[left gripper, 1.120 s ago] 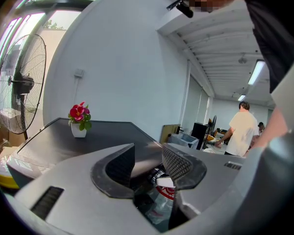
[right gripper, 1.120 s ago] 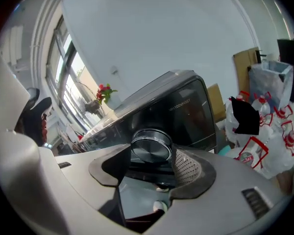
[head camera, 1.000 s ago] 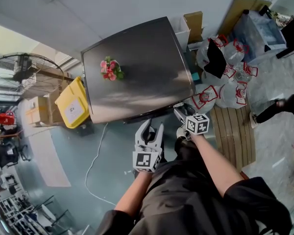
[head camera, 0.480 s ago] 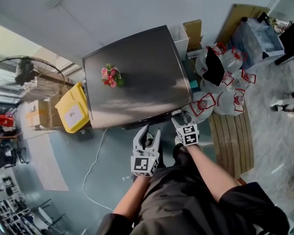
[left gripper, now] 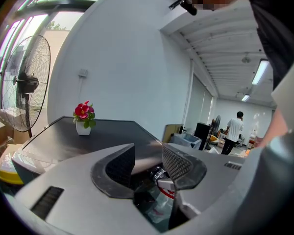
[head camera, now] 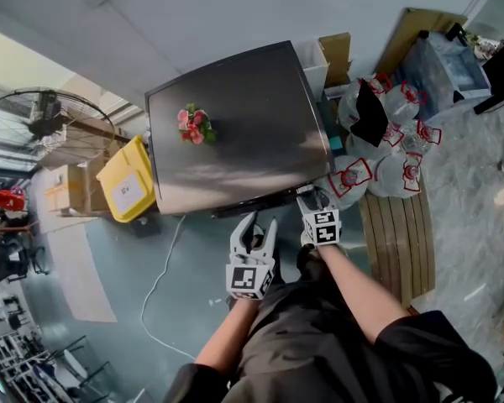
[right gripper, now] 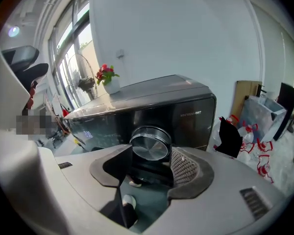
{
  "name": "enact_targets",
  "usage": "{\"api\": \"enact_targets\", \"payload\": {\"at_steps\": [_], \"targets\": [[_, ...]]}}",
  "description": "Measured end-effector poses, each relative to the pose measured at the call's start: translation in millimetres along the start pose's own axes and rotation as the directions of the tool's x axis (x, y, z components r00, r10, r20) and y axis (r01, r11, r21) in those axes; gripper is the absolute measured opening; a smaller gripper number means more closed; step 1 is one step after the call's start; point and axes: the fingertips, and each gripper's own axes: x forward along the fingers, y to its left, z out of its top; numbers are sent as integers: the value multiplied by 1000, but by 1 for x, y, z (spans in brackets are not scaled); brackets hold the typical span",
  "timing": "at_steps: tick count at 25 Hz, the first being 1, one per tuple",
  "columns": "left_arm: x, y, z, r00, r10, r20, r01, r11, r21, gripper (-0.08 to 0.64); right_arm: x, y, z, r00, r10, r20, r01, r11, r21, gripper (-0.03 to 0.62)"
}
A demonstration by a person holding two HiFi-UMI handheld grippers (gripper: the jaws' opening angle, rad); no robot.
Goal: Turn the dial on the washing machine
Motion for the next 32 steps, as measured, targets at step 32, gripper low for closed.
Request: {"api": "enact_targets", "payload": {"at_steps": [32], "targets": [[-2,0,0,1000,26,-5,-26,1000,5,152,-3,3,-5,997,73,11,-73,997,-4,247]]}}
